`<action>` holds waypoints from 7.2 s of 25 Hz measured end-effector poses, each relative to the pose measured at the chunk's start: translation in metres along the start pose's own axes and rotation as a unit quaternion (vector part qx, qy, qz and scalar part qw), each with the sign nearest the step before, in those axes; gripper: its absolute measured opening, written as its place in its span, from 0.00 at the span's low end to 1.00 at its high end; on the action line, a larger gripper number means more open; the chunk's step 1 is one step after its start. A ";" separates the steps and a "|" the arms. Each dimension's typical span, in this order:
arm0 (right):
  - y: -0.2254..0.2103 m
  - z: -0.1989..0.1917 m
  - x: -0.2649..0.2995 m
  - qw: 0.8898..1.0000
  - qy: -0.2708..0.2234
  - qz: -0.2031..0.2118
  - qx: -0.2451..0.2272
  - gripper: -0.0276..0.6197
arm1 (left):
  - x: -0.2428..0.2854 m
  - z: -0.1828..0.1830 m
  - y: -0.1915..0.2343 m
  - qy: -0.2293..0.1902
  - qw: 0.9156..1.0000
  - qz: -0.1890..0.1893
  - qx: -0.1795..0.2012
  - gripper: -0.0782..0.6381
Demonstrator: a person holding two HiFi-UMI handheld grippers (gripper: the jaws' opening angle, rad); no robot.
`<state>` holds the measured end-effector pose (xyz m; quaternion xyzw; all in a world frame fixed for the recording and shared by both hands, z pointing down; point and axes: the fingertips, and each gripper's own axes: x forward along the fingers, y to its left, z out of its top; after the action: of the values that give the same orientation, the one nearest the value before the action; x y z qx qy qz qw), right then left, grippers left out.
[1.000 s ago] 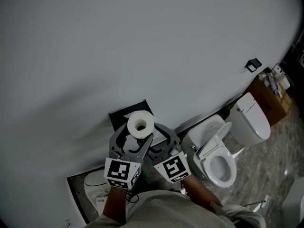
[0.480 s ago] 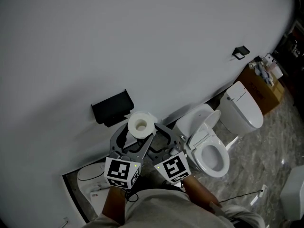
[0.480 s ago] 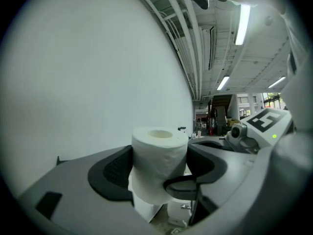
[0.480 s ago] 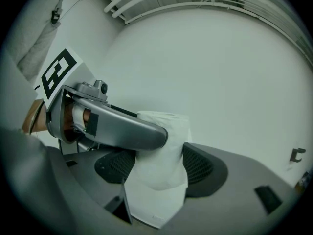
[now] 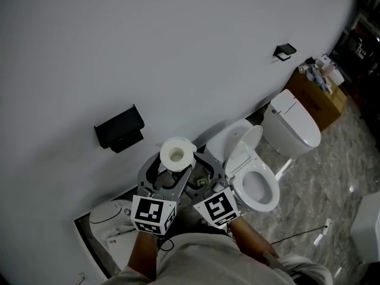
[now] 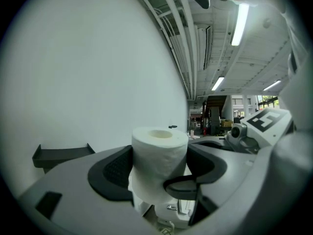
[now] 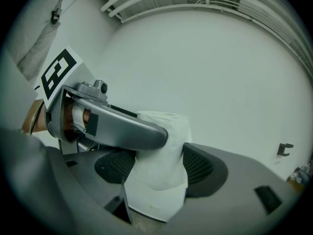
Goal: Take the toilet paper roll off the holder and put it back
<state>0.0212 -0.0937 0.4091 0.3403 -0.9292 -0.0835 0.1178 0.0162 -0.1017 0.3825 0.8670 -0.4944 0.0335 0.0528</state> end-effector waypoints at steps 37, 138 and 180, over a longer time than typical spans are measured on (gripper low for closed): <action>-0.052 -0.040 -0.041 0.999 0.011 -0.016 0.045 0.51 | 0.055 -0.018 -0.054 0.042 0.999 -0.026 0.006 0.60; 0.018 0.048 0.245 0.983 -0.026 0.176 0.048 0.51 | 0.016 0.013 0.253 0.052 0.987 0.153 -0.018 0.60; 0.023 0.019 0.185 0.968 -0.040 0.245 0.045 0.51 | -0.014 -0.015 0.203 0.058 0.959 0.273 -0.043 0.60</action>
<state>-0.1347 -0.1956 0.4262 0.1037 -0.9909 -0.0237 0.0820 -0.1659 -0.1900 0.4071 0.6923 -0.7095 0.0762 0.1073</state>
